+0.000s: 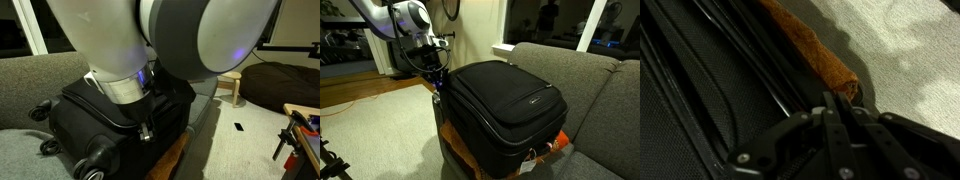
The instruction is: Unzip the black suitcase
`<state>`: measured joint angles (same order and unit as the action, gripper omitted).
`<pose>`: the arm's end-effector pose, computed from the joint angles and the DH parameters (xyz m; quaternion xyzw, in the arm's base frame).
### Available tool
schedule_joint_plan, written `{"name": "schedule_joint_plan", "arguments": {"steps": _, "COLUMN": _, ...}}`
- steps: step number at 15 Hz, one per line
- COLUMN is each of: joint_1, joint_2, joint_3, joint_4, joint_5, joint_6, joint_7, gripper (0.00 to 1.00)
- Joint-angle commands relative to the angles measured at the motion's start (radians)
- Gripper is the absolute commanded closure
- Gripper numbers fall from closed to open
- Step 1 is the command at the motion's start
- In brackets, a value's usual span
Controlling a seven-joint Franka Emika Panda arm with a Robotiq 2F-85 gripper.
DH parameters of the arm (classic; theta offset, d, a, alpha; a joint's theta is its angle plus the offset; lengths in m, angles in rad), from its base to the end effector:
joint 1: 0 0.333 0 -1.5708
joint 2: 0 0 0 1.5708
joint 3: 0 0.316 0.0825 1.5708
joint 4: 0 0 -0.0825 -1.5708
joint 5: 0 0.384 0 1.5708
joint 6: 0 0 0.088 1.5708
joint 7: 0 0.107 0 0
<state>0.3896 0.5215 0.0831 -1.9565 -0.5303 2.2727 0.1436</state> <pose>0.5382 0.2601 0.1941 0.9212 0.3409 -0.0417 0.1827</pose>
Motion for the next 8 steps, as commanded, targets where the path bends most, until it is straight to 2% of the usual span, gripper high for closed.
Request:
{"name": "schedule_joint_plan", "arguments": {"steps": 1, "joint_1": 0.046, "joint_2": 0.058, "joint_3": 0.033, "joint_4": 0.061, "joint_5": 0.004, "joint_6": 0.009, "joint_7": 0.053, "gripper": 0.94}}
{"name": "schedule_joint_plan", "arguments": {"steps": 2, "joint_1": 0.047, "joint_2": 0.06, "joint_3": 0.034, "joint_4": 0.066, "joint_5": 0.008, "joint_6": -0.001, "joint_7": 0.058, "gripper": 0.68}}
{"name": "schedule_joint_plan", "arguments": {"steps": 4, "joint_1": 0.05, "joint_2": 0.065, "joint_3": 0.038, "joint_4": 0.073, "joint_5": 0.009, "joint_6": -0.003, "joint_7": 0.066, "gripper": 0.63}}
{"name": "schedule_joint_plan", "arguments": {"steps": 8, "joint_1": 0.09, "joint_2": 0.104, "joint_3": 0.06, "joint_4": 0.123, "joint_5": 0.018, "joint_6": 0.008, "joint_7": 0.086, "gripper": 0.37}}
